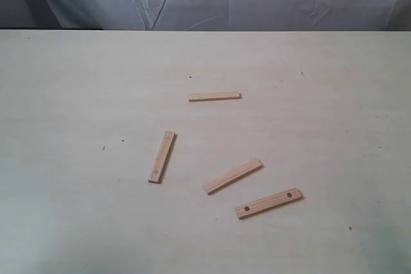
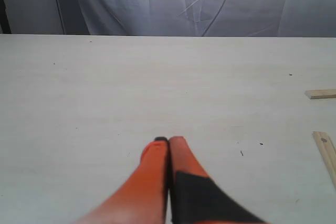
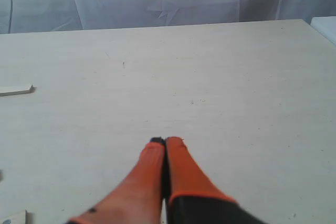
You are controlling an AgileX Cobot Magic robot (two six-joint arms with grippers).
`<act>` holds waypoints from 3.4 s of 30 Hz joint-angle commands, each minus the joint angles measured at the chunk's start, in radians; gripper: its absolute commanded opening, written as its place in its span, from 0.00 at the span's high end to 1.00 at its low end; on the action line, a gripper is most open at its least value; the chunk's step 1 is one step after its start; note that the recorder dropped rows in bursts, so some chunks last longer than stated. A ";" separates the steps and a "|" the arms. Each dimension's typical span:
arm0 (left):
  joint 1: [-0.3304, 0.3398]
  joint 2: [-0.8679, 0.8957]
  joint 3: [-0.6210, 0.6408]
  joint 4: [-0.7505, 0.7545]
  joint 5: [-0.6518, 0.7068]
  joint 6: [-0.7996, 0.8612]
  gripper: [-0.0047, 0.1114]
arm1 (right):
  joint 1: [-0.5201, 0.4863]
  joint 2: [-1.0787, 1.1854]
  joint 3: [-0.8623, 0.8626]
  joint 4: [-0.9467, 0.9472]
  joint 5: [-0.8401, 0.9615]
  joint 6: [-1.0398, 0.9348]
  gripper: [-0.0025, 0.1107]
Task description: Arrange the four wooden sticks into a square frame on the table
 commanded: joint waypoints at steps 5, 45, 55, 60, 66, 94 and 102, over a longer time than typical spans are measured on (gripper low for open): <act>0.001 -0.005 0.005 0.003 -0.009 -0.005 0.96 | 0.002 -0.005 0.001 -0.008 -0.012 -0.002 0.98; 0.001 0.133 -0.302 0.044 -0.209 0.007 0.96 | 0.002 -0.005 0.001 -0.008 -0.012 -0.002 0.98; -0.085 0.996 -0.799 -0.173 0.366 0.326 0.96 | 0.002 -0.005 0.001 -0.008 -0.010 -0.002 0.98; -0.350 1.382 -0.934 -0.190 0.378 0.355 0.96 | 0.002 -0.005 0.001 -0.008 -0.010 -0.002 0.98; -0.575 1.669 -1.135 -0.192 0.396 0.348 0.96 | 0.002 -0.005 0.001 -0.008 -0.010 -0.002 0.98; -0.819 2.172 -1.560 -0.082 0.578 0.335 0.65 | 0.002 -0.005 0.001 -0.008 -0.015 -0.002 0.98; -0.819 2.188 -1.560 -0.079 0.577 0.328 0.67 | 0.002 -0.005 0.001 -0.008 -0.013 -0.002 0.98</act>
